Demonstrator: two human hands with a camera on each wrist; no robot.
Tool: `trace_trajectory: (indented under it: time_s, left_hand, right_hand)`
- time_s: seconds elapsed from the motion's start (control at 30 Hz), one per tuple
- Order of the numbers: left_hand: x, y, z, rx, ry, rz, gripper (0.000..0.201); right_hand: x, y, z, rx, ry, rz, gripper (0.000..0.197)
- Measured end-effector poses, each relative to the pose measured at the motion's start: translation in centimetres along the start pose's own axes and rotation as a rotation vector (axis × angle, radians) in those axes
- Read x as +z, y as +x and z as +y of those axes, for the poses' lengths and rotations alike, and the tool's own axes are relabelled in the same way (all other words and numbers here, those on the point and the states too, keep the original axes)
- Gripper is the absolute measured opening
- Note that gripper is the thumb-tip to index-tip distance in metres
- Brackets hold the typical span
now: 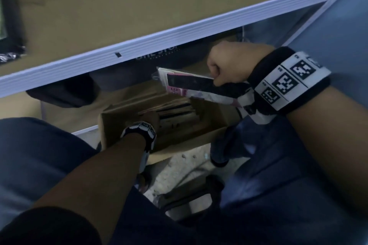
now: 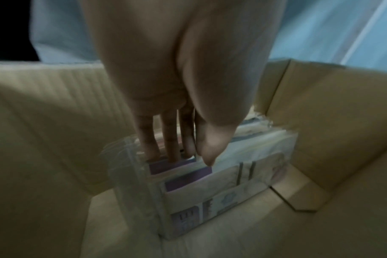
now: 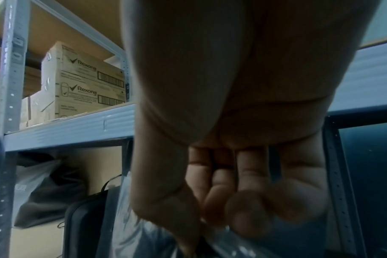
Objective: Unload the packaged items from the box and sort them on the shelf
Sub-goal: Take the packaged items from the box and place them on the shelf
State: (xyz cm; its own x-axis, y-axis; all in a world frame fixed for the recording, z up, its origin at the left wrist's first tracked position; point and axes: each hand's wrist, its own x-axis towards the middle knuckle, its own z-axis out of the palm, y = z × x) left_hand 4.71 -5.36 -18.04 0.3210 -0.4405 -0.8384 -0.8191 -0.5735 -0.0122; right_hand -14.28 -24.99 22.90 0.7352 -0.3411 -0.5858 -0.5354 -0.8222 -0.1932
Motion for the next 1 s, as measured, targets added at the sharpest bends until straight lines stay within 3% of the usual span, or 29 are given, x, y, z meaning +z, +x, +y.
trace_trajectory:
  time_s: [0.07,0.13,0.27,0.47,0.53,0.6,0.77,1.0]
  left_hand:
    - [-0.3,-0.5,0.1,0.017,0.057,-0.009,0.063]
    - [-3.1,-6.7,1.4,0.027,0.093,0.053,0.059]
    - [-4.5,-13.8,3.7,0.018,0.15,0.078,0.111]
    - [-5.8,-13.5,4.4,0.06,0.153,0.09,0.112]
    - [-5.8,-13.6,4.3,0.066,0.128,0.151,0.102]
    - [-6.1,-13.8,4.3,0.07,0.073,0.218,0.076]
    - [-8.5,-16.4,5.3,0.103,0.055,0.244,0.037]
    - [-12.2,-21.4,5.4,0.191,-0.033,0.324,0.021]
  right_hand:
    - [-0.2,0.4,-0.3,-0.01,-0.006,-0.004,0.013]
    - [-0.3,0.7,-0.7,-0.025,-0.01,-0.003,0.012]
    - [-0.4,1.4,-1.0,-0.057,-0.004,0.009,0.012]
    - [-0.2,2.0,-0.9,-0.074,0.022,-0.051,0.011]
    - [-0.1,2.0,-0.7,-0.062,0.011,-0.054,0.011]
    - [-0.1,1.9,-0.5,-0.058,-0.005,-0.048,0.01]
    - [0.4,1.3,-0.1,-0.042,-0.012,-0.013,0.009]
    - [0.7,-2.0,1.4,0.0,0.03,0.055,0.012]
